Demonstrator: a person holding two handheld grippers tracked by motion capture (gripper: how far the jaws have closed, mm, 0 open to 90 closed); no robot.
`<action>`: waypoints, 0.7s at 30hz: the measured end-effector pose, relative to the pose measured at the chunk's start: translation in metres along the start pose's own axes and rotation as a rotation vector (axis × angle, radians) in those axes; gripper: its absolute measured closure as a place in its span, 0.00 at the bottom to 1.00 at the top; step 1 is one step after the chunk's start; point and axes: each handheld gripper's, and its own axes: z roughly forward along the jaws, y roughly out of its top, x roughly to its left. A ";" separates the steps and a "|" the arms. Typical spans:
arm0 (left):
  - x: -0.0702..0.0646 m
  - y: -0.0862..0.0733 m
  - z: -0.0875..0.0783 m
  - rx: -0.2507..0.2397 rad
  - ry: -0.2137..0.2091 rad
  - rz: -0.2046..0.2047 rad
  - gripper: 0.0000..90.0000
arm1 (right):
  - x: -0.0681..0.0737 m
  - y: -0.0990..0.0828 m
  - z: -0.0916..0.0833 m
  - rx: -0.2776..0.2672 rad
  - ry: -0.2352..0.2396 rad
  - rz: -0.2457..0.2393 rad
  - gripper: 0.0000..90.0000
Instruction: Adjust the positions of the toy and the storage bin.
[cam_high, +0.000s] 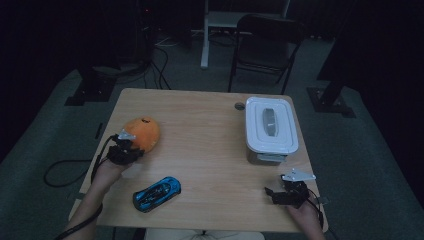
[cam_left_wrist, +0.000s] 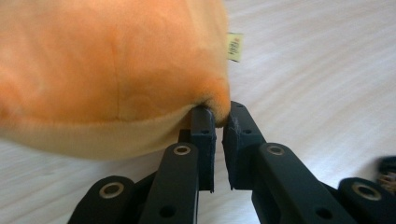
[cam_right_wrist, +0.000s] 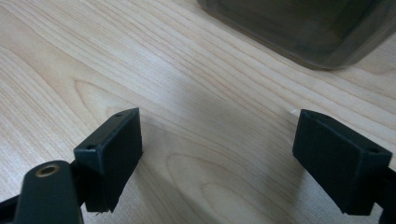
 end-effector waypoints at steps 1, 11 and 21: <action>-0.004 -0.001 0.000 0.003 -0.011 0.013 0.92 | 0.000 0.000 0.000 0.000 0.000 0.000 0.17; -0.024 0.009 -0.039 -0.056 0.011 0.047 0.76 | 0.000 0.000 0.000 0.000 0.000 -0.001 0.17; -0.005 0.040 -0.034 -0.102 0.182 -0.019 0.44 | 0.000 0.000 0.000 0.000 0.000 0.000 0.17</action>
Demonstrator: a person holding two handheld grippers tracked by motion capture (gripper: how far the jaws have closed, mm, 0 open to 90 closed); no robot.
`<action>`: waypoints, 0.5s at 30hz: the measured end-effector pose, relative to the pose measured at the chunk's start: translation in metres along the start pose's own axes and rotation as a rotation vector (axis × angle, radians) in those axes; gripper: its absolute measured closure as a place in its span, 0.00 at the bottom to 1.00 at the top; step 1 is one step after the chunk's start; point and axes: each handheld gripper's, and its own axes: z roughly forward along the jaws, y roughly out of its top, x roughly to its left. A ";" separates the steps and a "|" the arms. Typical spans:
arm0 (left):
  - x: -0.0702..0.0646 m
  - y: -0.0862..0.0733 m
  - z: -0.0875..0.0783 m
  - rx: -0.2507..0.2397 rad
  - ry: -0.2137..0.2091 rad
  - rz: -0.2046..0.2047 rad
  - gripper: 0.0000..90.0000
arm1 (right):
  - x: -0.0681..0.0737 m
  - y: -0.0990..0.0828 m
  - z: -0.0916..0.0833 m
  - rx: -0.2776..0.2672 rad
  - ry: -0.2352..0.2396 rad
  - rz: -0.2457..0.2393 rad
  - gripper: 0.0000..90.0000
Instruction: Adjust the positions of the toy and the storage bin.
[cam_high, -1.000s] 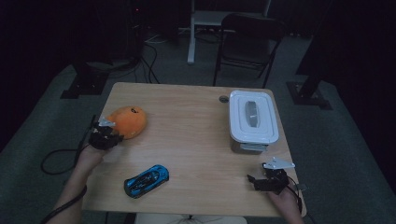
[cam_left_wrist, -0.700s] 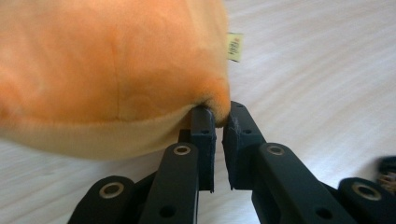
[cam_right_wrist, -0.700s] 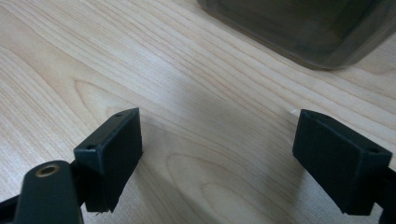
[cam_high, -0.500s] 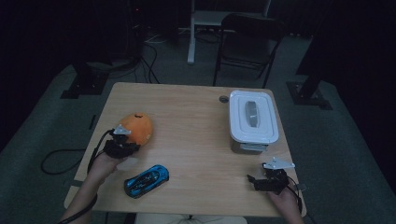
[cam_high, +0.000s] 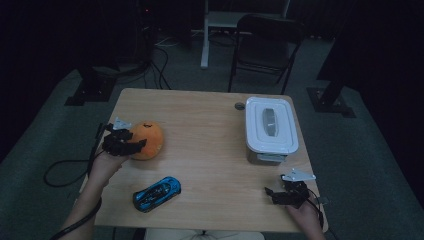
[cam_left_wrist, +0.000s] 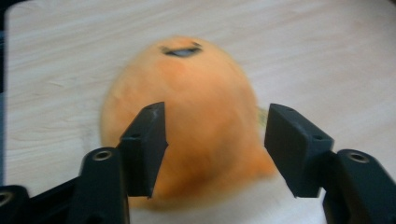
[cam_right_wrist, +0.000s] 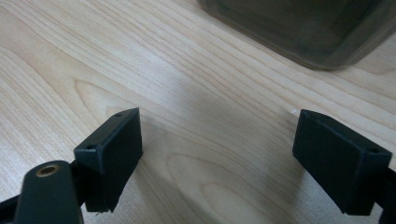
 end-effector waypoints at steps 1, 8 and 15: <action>0.001 0.002 0.004 -0.002 0.004 -0.012 0.41 | 0.000 0.000 0.000 0.000 0.000 0.000 0.17; 0.010 0.009 0.034 0.028 0.021 -0.060 0.37 | 0.000 0.000 0.000 0.000 0.000 0.000 0.17; 0.017 0.001 0.048 0.080 -0.015 -0.071 0.39 | 0.000 0.000 0.000 0.000 0.000 -0.001 0.17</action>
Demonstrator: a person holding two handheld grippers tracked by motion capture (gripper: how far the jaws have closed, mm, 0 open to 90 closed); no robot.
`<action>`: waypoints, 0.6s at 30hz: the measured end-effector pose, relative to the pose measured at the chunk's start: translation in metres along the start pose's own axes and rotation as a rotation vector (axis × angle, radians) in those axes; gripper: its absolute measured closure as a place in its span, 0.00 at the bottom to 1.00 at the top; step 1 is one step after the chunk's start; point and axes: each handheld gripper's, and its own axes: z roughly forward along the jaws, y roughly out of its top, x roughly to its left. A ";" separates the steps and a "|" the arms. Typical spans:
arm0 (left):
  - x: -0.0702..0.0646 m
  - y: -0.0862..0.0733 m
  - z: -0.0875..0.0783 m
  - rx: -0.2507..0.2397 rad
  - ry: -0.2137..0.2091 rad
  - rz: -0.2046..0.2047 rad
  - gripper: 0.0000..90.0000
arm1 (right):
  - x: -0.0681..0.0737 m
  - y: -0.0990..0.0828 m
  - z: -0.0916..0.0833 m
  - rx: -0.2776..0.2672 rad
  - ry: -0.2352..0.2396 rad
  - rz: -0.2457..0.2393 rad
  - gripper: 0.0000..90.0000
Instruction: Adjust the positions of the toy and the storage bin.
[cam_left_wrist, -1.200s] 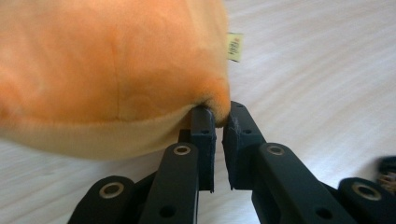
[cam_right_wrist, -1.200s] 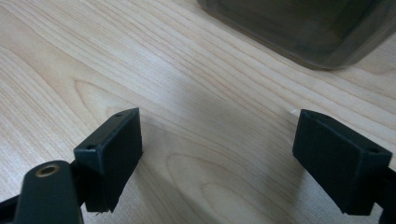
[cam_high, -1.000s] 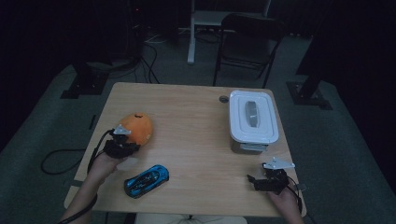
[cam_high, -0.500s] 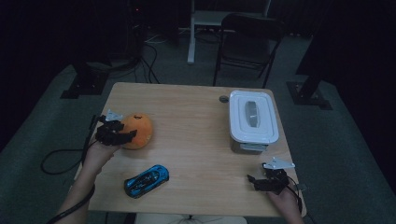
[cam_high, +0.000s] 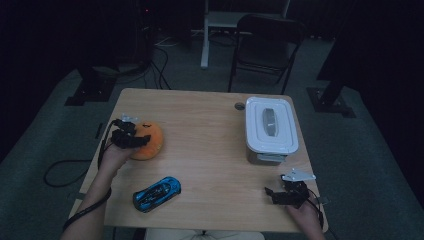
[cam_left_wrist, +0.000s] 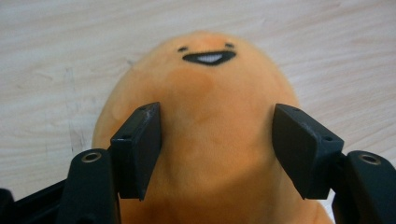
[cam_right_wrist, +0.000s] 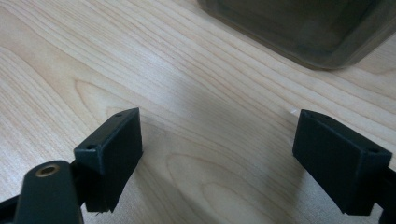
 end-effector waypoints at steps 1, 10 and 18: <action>0.001 -0.002 0.002 0.018 0.007 0.007 0.39 | 0.000 0.000 0.000 0.000 0.000 0.000 0.17; 0.011 -0.019 0.011 0.009 0.026 0.003 0.40 | 0.000 0.000 0.000 0.000 0.000 0.000 0.17; 0.006 -0.025 0.004 -0.042 0.032 0.036 0.66 | 0.000 0.000 0.000 0.000 0.000 0.000 0.17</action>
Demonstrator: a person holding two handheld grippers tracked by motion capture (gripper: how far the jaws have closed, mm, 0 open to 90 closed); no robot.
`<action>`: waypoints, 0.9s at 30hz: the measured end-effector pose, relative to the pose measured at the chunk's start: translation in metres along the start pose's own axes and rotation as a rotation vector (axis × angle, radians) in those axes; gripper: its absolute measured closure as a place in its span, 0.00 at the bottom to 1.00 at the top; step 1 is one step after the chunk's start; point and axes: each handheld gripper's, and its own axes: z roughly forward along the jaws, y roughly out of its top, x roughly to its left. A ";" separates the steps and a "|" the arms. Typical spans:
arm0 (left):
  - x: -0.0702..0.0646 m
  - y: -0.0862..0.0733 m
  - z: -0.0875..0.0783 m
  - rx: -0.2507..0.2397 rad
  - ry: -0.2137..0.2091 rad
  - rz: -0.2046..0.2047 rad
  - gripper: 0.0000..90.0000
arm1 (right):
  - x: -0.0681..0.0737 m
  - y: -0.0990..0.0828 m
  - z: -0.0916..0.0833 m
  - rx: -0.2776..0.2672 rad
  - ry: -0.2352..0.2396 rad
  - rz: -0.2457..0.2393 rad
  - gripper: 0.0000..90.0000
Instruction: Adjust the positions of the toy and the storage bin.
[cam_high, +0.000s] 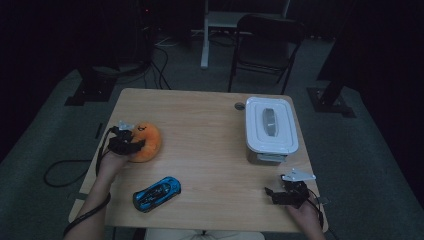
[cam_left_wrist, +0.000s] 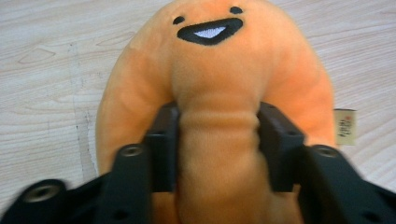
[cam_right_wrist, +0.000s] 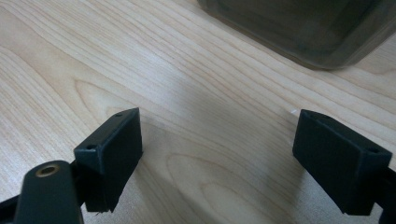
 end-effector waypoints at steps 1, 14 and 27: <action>-0.001 0.000 -0.003 -0.005 -0.002 0.002 0.69 | 0.000 0.000 0.000 0.000 0.000 0.000 0.17; -0.003 -0.003 -0.049 -0.012 -0.095 0.088 0.77 | 0.000 0.000 0.000 0.000 0.000 0.001 0.17; 0.000 -0.027 -0.056 0.041 -0.228 0.113 0.63 | 0.000 0.000 0.000 0.000 -0.001 0.002 0.17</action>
